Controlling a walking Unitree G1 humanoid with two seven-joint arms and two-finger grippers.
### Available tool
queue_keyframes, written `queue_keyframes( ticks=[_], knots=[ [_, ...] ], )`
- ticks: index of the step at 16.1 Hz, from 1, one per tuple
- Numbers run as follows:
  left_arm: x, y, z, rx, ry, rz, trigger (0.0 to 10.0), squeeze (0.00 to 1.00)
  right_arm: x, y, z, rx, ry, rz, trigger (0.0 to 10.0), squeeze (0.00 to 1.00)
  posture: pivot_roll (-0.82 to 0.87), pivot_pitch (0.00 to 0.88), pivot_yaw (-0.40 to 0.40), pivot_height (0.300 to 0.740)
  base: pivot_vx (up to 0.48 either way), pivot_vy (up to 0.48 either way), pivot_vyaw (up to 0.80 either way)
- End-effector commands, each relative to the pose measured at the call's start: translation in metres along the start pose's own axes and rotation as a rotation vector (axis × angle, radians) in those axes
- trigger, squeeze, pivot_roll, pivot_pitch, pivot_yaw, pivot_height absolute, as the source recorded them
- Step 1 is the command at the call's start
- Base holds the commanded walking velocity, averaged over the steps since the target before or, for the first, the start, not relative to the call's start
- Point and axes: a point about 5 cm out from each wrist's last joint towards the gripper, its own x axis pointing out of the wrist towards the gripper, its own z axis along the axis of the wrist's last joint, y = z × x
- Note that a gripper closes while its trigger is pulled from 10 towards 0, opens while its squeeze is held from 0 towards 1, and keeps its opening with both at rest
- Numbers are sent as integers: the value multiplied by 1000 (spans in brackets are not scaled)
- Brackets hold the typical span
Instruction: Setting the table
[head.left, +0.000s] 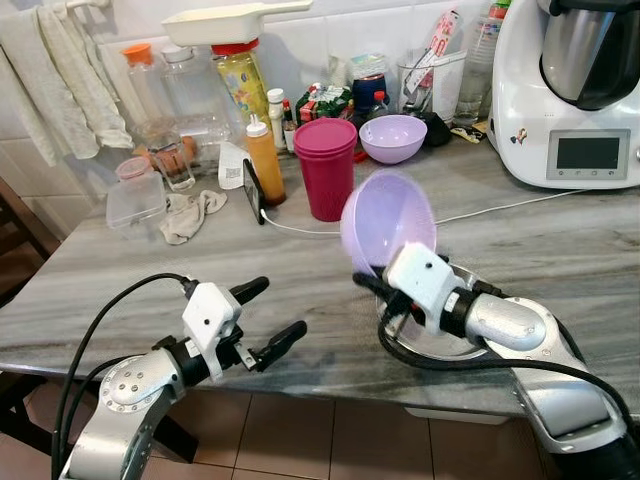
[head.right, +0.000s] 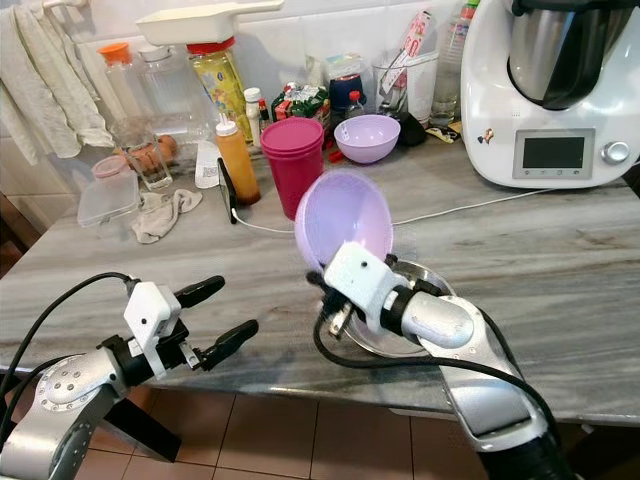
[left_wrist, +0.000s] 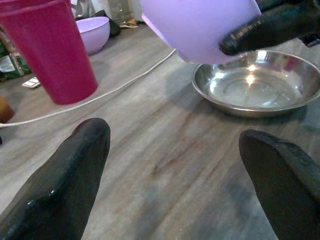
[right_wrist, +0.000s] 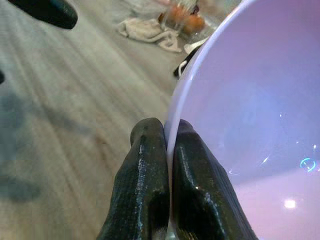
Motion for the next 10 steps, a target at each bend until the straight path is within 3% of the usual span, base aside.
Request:
queue_keyframes(
  ticks=[1,10],
  knots=[
    [-3,6,3,26,6,6,10000,0,-1,6,5,-21,-4,59,10000,0,-269,10,134,740,0,0,0],
    [-2,3,2,15,7,2,10000,0,6,7,-7,-126,39,225,10000,0,-261,18,143,740,0,0,0]
  ],
)
